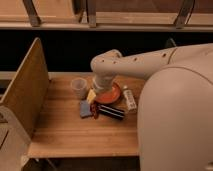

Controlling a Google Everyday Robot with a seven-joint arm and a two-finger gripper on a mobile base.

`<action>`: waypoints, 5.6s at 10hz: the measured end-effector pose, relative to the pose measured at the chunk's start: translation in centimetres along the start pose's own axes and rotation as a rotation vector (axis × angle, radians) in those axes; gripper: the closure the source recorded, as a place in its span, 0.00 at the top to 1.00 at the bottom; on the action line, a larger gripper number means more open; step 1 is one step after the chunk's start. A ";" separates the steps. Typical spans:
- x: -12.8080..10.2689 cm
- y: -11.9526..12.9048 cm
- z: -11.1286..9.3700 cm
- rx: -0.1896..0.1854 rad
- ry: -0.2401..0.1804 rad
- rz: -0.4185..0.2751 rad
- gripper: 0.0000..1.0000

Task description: Place the eraser on the white sponge

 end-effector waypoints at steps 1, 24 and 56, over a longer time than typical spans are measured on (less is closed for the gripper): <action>0.7 -0.6 0.6 0.009 0.024 0.026 0.76; 10.5 -7.8 9.4 0.000 0.291 0.117 0.76; 5.5 -2.0 6.6 0.031 0.365 -0.079 0.00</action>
